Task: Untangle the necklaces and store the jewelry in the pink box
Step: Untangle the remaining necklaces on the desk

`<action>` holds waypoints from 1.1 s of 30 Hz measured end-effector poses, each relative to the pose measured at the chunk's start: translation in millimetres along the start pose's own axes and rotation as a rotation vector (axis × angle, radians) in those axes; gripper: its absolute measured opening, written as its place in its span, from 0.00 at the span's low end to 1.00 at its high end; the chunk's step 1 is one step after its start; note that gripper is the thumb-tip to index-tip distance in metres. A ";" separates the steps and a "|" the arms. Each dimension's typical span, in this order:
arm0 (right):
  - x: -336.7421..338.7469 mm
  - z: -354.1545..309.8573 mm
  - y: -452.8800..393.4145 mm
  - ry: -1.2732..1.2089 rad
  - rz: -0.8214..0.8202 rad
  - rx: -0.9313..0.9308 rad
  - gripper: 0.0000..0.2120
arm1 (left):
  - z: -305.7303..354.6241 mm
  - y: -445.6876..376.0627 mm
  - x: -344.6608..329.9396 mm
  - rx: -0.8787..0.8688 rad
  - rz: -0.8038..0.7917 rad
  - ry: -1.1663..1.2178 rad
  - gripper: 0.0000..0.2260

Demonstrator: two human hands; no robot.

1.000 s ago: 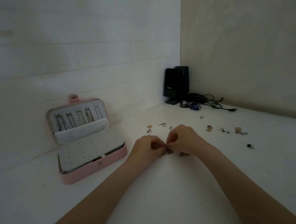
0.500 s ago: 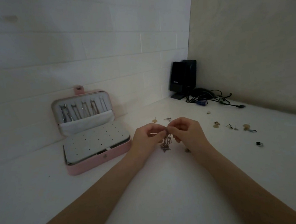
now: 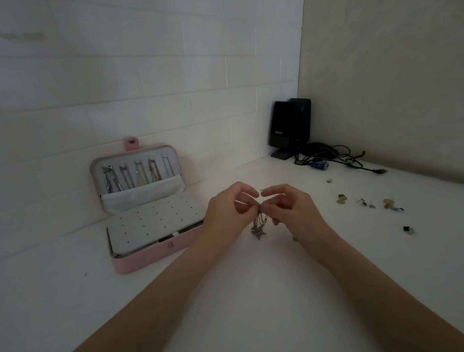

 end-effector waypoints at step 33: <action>-1.1 -5.8 1.1 0.192 0.018 0.099 0.09 | 14.4 -1.3 7.8 -0.142 -0.101 -0.411 0.07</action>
Point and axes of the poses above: each hand's wrist, its own y-axis away from the middle knuckle, its own x-axis out of the back of the hand, z = x × y, the point moved 1 cm from there along -y, towards the middle knuckle, and after that the axes turned 9 degrees about -z, right-handed, at the moved point
